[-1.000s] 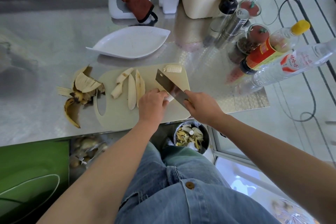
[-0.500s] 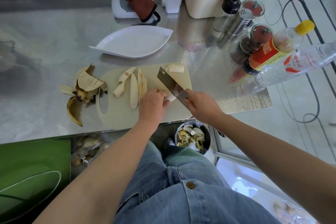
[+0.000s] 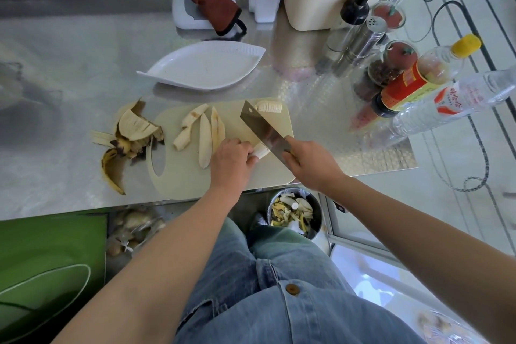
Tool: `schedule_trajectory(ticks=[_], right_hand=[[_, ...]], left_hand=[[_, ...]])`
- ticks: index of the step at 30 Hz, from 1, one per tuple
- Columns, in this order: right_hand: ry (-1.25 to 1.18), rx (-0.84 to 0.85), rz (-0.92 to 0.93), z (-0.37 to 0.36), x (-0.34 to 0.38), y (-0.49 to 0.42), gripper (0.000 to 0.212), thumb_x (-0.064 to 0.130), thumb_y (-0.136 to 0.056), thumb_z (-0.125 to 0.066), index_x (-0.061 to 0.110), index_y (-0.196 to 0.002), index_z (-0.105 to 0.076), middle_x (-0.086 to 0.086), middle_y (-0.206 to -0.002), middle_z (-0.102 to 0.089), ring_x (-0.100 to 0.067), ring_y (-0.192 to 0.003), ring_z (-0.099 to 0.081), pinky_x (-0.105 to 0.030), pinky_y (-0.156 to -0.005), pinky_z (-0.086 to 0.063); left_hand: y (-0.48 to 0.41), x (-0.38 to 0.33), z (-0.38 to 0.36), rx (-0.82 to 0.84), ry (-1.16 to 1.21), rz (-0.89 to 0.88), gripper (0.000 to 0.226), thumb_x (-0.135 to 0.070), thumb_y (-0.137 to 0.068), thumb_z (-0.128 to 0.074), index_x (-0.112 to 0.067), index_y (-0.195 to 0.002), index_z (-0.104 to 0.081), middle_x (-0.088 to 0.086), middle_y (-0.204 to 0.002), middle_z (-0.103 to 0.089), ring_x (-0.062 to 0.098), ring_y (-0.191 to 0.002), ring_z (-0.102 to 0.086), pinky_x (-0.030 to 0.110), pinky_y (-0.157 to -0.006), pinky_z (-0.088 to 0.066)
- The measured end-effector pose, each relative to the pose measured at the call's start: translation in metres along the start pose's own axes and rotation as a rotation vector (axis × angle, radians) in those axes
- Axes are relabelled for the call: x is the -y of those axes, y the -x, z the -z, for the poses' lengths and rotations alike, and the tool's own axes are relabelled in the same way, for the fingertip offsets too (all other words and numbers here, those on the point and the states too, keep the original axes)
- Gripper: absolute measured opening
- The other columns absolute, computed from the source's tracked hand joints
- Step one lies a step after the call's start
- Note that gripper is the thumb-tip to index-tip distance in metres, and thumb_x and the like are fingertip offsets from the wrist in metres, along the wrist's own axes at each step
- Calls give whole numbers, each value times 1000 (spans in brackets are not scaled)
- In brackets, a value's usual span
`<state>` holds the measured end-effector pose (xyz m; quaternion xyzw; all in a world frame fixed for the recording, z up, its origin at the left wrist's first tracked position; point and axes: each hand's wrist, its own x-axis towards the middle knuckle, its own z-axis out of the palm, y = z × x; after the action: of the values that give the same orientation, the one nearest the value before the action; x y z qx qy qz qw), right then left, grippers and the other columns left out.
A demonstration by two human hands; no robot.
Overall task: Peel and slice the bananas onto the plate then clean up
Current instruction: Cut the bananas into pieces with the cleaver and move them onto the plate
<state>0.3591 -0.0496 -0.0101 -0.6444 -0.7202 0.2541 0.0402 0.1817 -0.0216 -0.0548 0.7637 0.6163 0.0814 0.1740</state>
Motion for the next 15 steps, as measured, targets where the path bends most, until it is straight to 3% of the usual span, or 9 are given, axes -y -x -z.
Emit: schedule_trajectory(ticks=[11,15], right_hand=[[96,68,-41,-14,-1,0,16,24,-99,-39,12,-107,-46,-3,-77,-49,-23,-64,-50,-28,-55,-37],[56,67,-36,-14,-2,-1,11,25,-99,-40,14,-95,-43,-2,-74,-50,-23,-63,-49,-29,-52,-34]], left_hand=[[0,0,-2,-13,30,8,20,-31,-85,-70,-16,-98,-71,3,-89,-62,12,-80,-38,26,-64,-28],[0,0,-2,-15,41,6,19,-30,-85,-70,-15,-96,-71,3,-87,-62,13,-80,-38,27,-65,-29]])
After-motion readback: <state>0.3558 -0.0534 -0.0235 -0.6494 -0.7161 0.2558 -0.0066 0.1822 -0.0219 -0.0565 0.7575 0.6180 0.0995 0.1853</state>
